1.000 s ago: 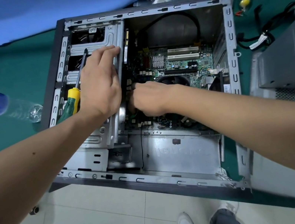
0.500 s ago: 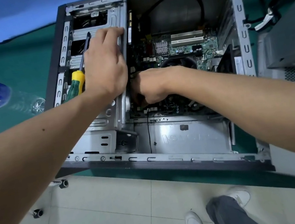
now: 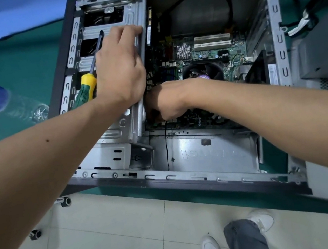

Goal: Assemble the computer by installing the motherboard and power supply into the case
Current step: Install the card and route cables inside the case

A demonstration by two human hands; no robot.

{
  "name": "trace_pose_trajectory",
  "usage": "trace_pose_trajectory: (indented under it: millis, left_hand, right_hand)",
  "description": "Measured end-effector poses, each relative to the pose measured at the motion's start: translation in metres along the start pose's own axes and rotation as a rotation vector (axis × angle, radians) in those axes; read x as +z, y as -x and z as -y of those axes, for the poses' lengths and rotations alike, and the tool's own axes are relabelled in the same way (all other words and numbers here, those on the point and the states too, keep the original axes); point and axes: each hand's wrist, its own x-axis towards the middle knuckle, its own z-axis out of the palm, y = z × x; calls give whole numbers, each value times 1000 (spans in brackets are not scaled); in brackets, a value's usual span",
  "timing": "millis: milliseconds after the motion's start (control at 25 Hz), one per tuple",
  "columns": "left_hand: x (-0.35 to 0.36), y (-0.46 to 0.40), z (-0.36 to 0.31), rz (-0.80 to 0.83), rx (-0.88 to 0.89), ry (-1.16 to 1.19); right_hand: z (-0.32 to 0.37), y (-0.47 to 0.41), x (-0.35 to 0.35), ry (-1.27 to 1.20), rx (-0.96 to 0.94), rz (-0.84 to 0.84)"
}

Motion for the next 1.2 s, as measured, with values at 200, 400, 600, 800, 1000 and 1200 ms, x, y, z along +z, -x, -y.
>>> trace_pose_trajectory:
  millis: [200, 400, 600, 800, 1000, 1200]
  left_hand:
    - [0, 0, -1, 10, -7, -6]
    - [0, 0, -1, 10, -7, -2]
    - [1, 2, -1, 7, -6, -1]
    - [0, 0, -1, 0, -5, 2]
    - [1, 0, -2, 6, -10, 4]
    - [0, 0, -3, 7, -11, -2]
  right_hand:
    - [1, -1, 0, -13, 1, -2]
    - [3, 0, 1, 14, 0, 8]
    - [5, -1, 3, 26, -38, 9]
    - [6, -3, 3, -46, -73, -13]
    - [-1, 0, -3, -131, -33, -77]
    - [-3, 1, -4, -130, -53, -69]
